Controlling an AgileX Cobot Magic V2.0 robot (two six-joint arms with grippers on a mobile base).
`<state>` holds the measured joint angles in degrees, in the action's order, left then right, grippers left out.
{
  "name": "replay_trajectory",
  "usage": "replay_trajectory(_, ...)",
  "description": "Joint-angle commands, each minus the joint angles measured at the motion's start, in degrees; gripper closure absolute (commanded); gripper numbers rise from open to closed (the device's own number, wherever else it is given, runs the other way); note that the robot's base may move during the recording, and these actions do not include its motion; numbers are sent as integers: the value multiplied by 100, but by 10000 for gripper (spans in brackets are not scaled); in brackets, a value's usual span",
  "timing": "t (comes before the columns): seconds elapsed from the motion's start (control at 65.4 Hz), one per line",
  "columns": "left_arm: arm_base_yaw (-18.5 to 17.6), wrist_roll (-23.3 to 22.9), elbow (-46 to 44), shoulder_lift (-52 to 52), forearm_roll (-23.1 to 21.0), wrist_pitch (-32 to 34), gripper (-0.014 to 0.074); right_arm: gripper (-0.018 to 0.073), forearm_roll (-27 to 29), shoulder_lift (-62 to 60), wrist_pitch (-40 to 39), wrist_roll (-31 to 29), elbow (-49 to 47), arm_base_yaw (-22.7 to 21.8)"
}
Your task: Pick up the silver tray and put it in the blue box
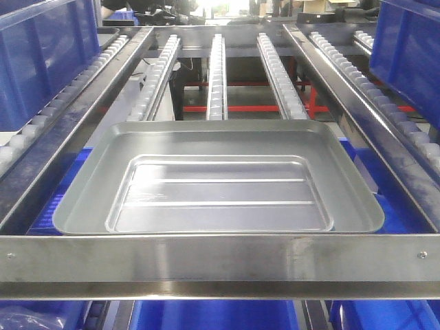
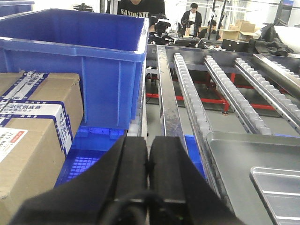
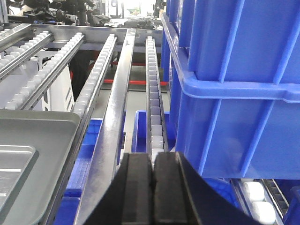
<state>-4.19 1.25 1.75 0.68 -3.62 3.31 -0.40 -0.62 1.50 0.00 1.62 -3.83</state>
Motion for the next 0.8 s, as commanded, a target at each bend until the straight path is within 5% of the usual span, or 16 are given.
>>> replay_trajectory(0.0,-32,4,99,76,-38,459,606,510,-78,-120,-512,0,-106,-14)
replay_trajectory(0.78,-32,4,29,76,-38,580,606,510,-67,-120,-849,31,-147,-14)
